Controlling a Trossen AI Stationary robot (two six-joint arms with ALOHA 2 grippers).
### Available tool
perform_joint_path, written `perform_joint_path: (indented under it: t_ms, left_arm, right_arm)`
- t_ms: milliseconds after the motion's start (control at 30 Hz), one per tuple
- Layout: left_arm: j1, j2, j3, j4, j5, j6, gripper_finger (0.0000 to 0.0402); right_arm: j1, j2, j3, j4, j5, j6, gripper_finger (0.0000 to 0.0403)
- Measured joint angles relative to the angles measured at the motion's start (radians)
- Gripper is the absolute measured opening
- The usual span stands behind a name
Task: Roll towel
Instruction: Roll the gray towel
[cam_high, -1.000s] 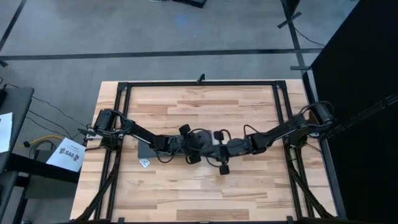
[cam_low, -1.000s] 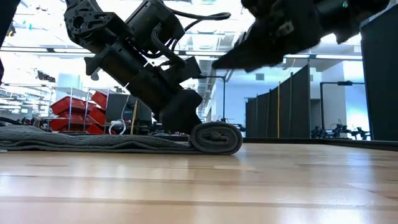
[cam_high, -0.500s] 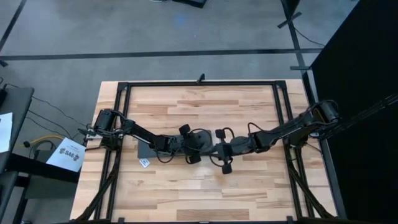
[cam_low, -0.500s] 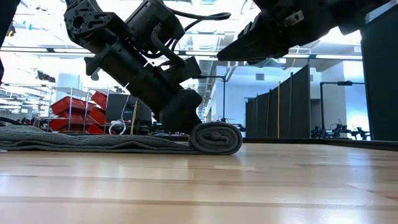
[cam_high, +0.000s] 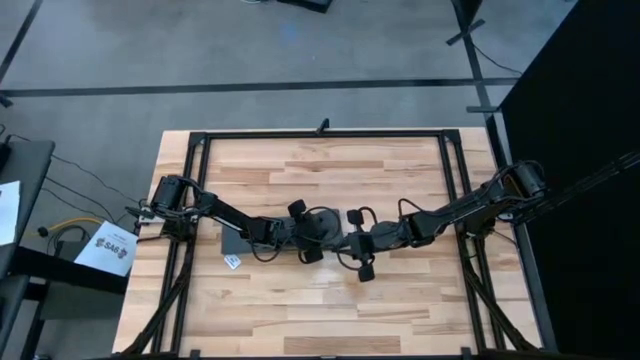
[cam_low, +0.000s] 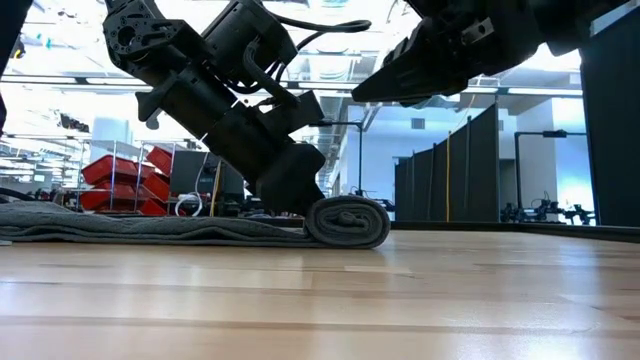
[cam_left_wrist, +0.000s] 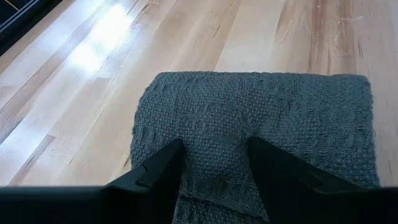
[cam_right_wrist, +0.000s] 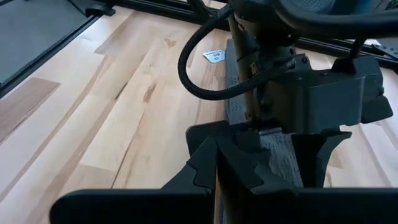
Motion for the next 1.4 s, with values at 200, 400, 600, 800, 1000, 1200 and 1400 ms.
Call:
perform_joint_path:
  t_ms: [200, 400, 600, 800, 1000, 1200, 1400]
  left_arm:
    - [0.0, 0.0, 0.0, 0.0, 0.0, 0.0, 0.0173]
    - [0.0, 0.0, 0.0, 0.0, 0.0, 0.0, 0.0173]
    - [0.0, 0.0, 0.0, 0.0, 0.001, 0.0, 0.0173]
    - [0.0, 0.0, 0.0, 0.02, 0.003, 0.0, 0.0173]
    - [0.0, 0.001, 0.0, 0.037, 0.005, -0.046, 0.0173]
    - [0.0, 0.001, 0.0, 0.038, 0.004, -0.022, 0.0173]
    - [0.001, 0.001, 0.0, 0.036, 0.004, -0.036, 0.0173]
  right_arm:
    - [-0.055, 0.0, 0.0, -0.048, 0.0, 0.021, 0.0]
    - [-0.202, 0.002, 0.0, -0.113, -0.008, 0.002, 0.0]
    - [-0.287, 0.082, 0.0, -0.087, -0.187, -0.037, 0.0]
    - [-0.282, 0.236, 0.0, 0.069, -0.223, -0.083, 0.0]
    - [-0.295, 0.264, 0.0, 0.104, -0.214, -0.082, 0.0]
    - [-0.312, 0.239, 0.0, 0.106, -0.212, -0.113, 0.0]
    - [-0.338, 0.297, 0.0, 0.124, -0.254, -0.108, 0.0]
